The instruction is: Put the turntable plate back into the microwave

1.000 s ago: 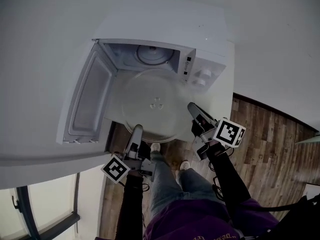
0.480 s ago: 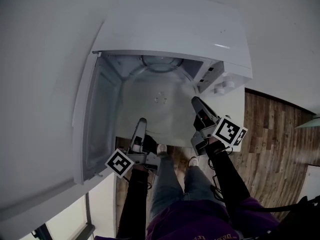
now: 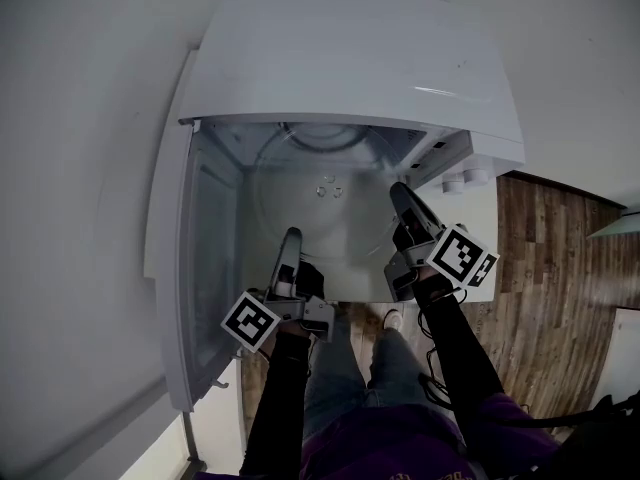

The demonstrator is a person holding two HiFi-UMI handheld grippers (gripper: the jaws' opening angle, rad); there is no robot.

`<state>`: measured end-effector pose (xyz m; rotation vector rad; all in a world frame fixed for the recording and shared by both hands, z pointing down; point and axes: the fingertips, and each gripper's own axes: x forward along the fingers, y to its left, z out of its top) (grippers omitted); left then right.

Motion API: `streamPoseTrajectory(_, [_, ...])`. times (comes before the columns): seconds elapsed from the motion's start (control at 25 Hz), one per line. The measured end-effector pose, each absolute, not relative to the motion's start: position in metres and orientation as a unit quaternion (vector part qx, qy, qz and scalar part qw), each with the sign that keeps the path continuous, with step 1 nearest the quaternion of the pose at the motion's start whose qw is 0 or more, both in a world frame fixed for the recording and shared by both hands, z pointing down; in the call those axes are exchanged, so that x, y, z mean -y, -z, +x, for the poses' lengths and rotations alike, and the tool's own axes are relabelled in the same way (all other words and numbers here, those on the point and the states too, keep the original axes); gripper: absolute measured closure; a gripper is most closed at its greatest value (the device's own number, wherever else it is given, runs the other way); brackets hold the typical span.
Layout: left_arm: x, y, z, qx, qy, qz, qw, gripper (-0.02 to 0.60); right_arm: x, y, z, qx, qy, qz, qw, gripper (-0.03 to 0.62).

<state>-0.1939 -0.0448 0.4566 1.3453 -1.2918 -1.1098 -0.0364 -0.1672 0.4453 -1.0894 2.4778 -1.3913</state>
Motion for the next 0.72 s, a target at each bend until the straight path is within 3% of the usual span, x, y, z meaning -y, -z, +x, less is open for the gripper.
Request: streamPoseTrajectory(0.72, [0.077,-0.464,-0.226,0.537,0.484,0.529,0.444,0.531,0.192,-0.452,-0.061,-0.802,0.426,-0.414,0.059,0.540])
